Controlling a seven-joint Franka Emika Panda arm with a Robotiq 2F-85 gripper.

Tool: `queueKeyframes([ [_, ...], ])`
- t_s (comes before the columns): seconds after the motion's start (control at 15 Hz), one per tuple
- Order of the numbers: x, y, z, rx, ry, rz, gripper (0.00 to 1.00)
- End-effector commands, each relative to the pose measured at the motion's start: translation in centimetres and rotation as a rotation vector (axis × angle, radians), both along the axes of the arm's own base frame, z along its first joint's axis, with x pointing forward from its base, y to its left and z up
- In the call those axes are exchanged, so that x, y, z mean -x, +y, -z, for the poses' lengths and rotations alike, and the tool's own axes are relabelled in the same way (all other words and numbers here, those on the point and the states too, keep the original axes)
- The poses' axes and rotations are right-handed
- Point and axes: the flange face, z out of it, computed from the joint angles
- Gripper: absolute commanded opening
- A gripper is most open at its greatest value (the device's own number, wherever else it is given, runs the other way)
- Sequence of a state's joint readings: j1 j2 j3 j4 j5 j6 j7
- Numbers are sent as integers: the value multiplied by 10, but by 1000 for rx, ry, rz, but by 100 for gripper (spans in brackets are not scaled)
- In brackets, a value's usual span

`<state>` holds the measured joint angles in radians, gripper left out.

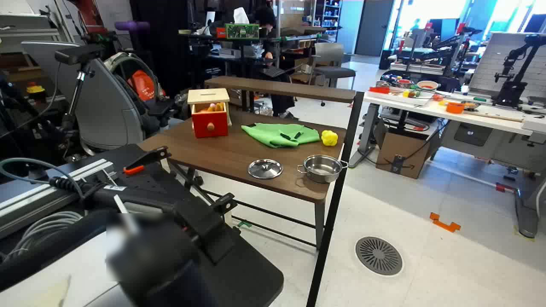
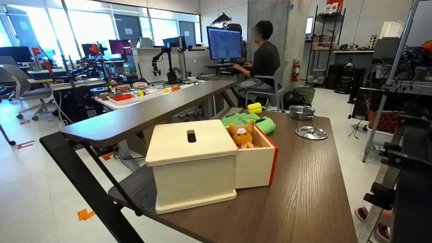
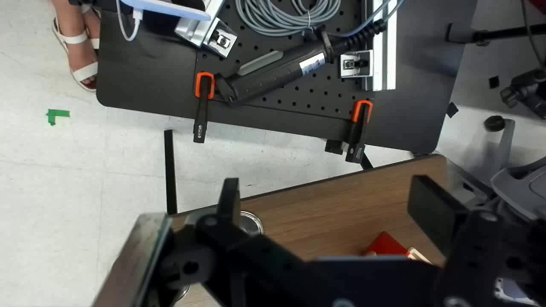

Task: Move the yellow object to the left

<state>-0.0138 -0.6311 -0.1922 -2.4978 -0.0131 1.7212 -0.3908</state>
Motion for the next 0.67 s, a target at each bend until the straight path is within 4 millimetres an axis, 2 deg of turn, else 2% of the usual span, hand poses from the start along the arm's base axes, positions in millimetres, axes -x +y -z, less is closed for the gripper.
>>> queueKeyframes([
  [0.0,0,0,0,0,1,0,100],
  [0.4,-37,-8,19,4,41,27,100],
  [0.6,-70,-18,33,25,44,62,100],
])
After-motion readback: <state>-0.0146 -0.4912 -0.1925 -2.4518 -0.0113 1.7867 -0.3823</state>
